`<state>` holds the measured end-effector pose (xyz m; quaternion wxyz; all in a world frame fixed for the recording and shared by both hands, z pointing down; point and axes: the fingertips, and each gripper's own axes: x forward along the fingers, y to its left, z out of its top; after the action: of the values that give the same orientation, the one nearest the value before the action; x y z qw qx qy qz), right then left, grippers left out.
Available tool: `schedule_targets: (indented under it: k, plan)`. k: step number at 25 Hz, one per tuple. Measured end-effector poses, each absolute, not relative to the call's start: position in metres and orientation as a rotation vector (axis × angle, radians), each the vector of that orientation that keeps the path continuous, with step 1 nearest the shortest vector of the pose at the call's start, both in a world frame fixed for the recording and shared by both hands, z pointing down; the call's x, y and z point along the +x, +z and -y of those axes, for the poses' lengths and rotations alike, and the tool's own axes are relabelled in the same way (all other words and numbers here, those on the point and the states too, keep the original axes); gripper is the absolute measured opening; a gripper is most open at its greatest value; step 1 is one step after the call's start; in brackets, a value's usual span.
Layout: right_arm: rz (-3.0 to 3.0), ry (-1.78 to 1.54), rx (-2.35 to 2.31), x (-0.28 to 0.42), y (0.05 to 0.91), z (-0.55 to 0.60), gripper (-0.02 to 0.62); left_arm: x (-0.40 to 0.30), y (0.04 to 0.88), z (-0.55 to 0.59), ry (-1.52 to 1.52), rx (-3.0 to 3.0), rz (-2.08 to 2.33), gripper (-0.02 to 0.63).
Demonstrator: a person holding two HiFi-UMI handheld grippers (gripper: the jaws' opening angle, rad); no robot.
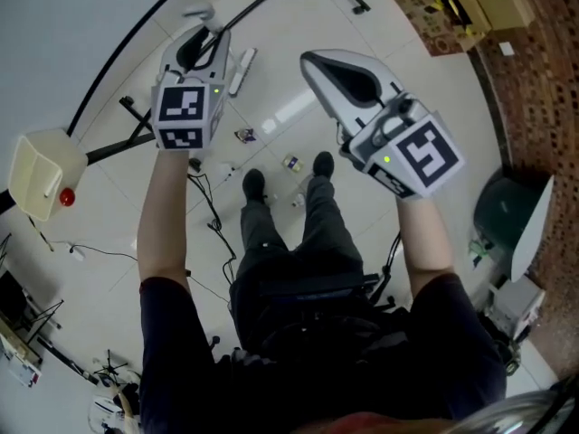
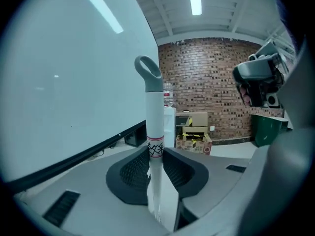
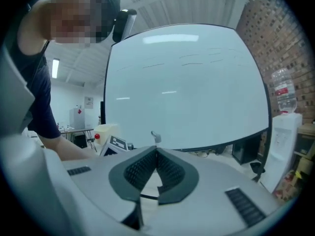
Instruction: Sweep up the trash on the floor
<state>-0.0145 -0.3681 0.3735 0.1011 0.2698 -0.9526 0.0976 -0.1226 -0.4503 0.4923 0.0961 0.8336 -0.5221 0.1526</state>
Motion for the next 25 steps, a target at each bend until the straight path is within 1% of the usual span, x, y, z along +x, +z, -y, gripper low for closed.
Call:
schedule_targets:
  k: [3, 5, 8, 10, 16, 17, 18, 20, 21, 23, 24, 25]
  plan:
    - [2.837, 0.246, 0.692, -0.057, 0.359, 0.355, 0.038, -0.140, 0.482, 0.429, 0.510, 2.508, 1.505, 0.092]
    - [2.833, 0.213, 0.591, -0.090, 0.357, 0.337, 0.133, -0.146, 0.481, 0.411, 0.549, 2.535, 1.463, 0.092]
    - [2.810, 0.164, 0.515, -0.133, 0.358, 0.317, 0.198, -0.147, 0.481, 0.388, 0.613, 2.586, 1.393, 0.092]
    - [2.812, 0.138, 0.542, -0.150, 0.355, 0.316, 0.231, -0.150, 0.481, 0.373, 0.644, 2.597, 1.370, 0.092]
    - [2.827, 0.113, 0.592, -0.171, 0.354, 0.323, 0.238, -0.166, 0.492, 0.340, 0.695, 2.589, 1.344, 0.092]
    - [2.832, 0.085, 0.580, -0.177, 0.355, 0.322, 0.237, -0.168, 0.495, 0.337, 0.696, 2.589, 1.347, 0.092]
    - [2.836, 0.056, 0.559, -0.182, 0.357, 0.319, 0.221, -0.169, 0.497, 0.335, 0.698, 2.586, 1.355, 0.092]
    - [2.836, 0.005, 0.516, -0.191, 0.362, 0.313, 0.170, -0.174, 0.502, 0.333, 0.700, 2.572, 1.378, 0.092]
    - [2.832, -0.020, 0.509, -0.193, 0.364, 0.310, 0.135, -0.176, 0.505, 0.331, 0.702, 2.563, 1.386, 0.092]
    - [2.818, -0.052, 0.511, -0.191, 0.370, 0.306, 0.032, -0.175, 0.512, 0.325, 0.710, 2.553, 1.384, 0.092]
    - [2.811, -0.056, 0.505, -0.190, 0.373, 0.305, 0.009, -0.173, 0.516, 0.322, 0.718, 2.552, 1.377, 0.092]
    - [2.804, -0.058, 0.494, -0.188, 0.376, 0.303, 0.009, -0.171, 0.520, 0.321, 0.725, 2.552, 1.370, 0.092]
